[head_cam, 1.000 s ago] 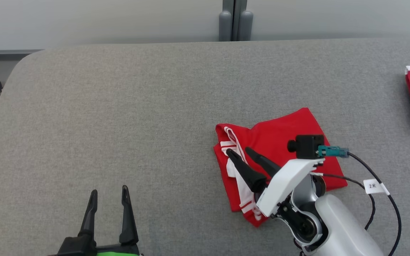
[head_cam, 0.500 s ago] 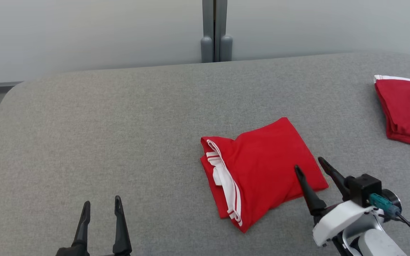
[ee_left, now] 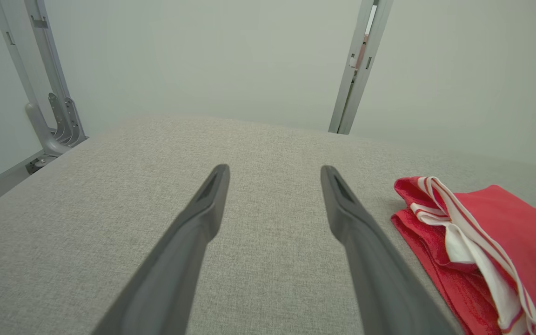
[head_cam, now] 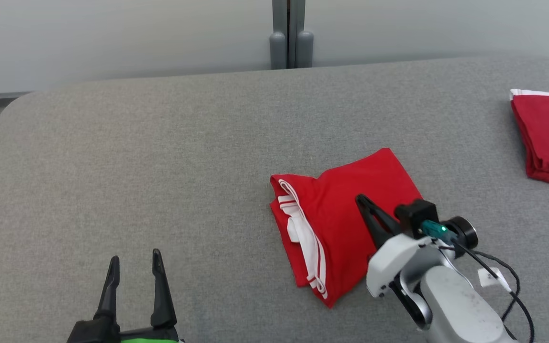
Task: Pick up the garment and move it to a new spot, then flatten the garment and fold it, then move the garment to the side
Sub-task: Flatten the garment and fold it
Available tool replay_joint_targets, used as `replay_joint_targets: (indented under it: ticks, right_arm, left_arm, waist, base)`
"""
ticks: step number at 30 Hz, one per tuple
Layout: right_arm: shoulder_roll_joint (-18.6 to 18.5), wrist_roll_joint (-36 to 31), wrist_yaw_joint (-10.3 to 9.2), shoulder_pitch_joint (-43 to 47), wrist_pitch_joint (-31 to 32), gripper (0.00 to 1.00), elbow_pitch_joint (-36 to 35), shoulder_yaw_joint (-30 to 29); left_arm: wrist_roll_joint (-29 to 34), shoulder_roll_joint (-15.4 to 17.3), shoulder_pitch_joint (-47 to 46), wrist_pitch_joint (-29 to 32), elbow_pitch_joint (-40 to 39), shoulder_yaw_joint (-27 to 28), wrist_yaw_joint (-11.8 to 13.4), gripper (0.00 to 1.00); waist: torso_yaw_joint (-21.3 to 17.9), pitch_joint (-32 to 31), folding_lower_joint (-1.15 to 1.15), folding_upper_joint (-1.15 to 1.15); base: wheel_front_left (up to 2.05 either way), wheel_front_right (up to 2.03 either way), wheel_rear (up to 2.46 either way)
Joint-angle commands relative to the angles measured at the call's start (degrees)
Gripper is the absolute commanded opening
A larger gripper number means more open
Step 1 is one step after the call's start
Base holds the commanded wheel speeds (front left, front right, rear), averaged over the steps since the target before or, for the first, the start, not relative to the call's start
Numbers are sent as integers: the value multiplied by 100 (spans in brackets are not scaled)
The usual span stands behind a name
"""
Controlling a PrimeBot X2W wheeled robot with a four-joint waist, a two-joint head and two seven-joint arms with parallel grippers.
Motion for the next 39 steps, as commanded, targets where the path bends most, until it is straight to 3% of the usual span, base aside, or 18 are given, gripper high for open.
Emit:
replay_joint_targets:
  ticks: [1, 6, 10, 15, 22, 30, 33, 34, 35, 36, 39]
  right_arm:
    - [61, -103, -10, -294, 46, 0, 302, 90]
    - [312, -210, -9, -1070, -107, 0, 1505, 335]
    - [329, -39, -9, -1167, -336, 0, 1886, 839]
    - [317, 335, -9, -1109, -480, 0, 1936, 1540]
    - [322, 725, -9, -1101, -534, 0, 1902, 2092]
    - [320, 796, -9, -866, -699, 1, 1334, 1777]
    - [311, 449, -9, -594, -700, 39, 842, 1251]
    - [270, 362, -9, -446, -701, 59, 684, 1082]
    - [192, 243, -9, -274, -701, 93, 468, 883]
    - [133, 174, -10, -149, -701, 100, 266, 743]
    - [-67, 69, -9, 278, -703, 100, -276, 289]
  left_arm:
    - [-67, 8, -193, 1, -10, -34, 36, 100]
    - [-208, 10, -524, 1, 16, -342, 149, 100]
    - [-288, 10, -615, 1, 52, -458, 211, 100]
    - [-289, 10, -535, 1, 63, -434, 222, 100]
    - [-258, 10, -472, 1, 96, -398, 195, 100]
    - [-110, 10, -288, 1, 124, -208, 120, 100]
    - [3, 10, -110, 2, 200, -20, 7, 100]
    - [42, 11, -47, 1, 233, 47, -33, 100]
    - [83, 10, 33, 1, 266, 121, -87, 100]
    - [127, 10, 85, 1, 290, 185, -133, 100]
    - [219, 10, 239, 2, 345, 396, -253, 100]
  waist:
    - [112, 284, 0, 0]
    - [398, 523, 0, 0]
    - [565, 529, 0, 0]
    - [624, 497, 0, 0]
    - [572, 379, 0, 0]
    - [296, -19, 0, 0]
    - [139, -244, 0, 0]
    - [99, -322, 0, 0]
    - [56, -405, 0, 0]
    - [21, -455, 0, 0]
    - [-113, -560, 0, 0]
  base:
    - [0, 0, 0]
    - [0, 0, 0]
    - [0, 0, 0]
    - [0, 0, 0]
    - [0, 0, 0]
    - [0, 0, 0]
    - [0, 0, 0]
    - [0, 0, 0]
    - [0, 0, 0]
    - [0, 0, 0]
    - [0, 0, 0]
